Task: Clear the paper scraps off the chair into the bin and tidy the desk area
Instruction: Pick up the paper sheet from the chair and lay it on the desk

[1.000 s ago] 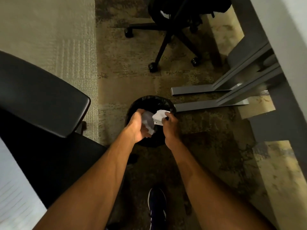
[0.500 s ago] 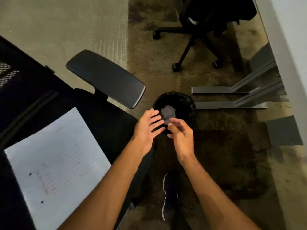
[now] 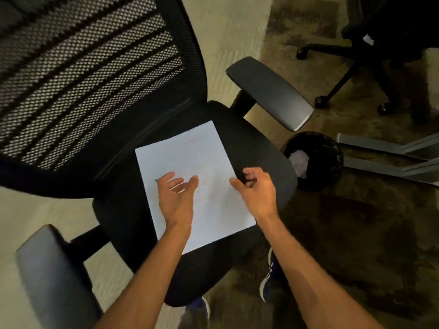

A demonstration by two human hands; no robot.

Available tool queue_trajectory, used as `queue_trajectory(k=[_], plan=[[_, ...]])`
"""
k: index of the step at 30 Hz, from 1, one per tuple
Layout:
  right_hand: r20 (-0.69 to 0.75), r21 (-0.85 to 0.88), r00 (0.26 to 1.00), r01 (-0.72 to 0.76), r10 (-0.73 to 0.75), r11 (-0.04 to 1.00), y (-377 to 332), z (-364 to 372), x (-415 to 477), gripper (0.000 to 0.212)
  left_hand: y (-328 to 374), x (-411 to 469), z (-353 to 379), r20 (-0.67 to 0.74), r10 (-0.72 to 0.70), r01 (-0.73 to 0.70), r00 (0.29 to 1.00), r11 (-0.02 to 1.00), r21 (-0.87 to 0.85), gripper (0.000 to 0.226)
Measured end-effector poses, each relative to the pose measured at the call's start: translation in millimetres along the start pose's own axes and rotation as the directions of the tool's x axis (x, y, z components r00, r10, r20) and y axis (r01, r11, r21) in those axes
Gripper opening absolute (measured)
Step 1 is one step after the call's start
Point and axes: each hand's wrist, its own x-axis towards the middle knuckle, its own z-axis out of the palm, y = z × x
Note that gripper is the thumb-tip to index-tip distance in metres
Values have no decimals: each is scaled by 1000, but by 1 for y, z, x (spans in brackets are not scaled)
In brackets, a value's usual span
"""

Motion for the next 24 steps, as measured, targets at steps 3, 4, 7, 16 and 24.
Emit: queue_trajectory(k=[3,4,7,16,24], plan=[[60,-131,998,-7,15,991,-5,17,-1,55,-20,15,-35,-119,-88,86,989,996,-24,62],[69,-164,997,-10,21,986,-7,23,-2,57,-28,19,-45,-149,-113,111,982,994,-18,63],[47,-238,998,-34,46,971,-9,31,-2,63,-46,28,-62,-202,-167,175,965,984,23,64],[71,-180,990,-103,118,978,3,36,1,24,-57,35,-82,-20,-369,369,929,929,-27,46],[55,-48,996,-62,65,997,-12,1,-41,14,-18,8,-98,100,-245,251,964,967,-50,20]])
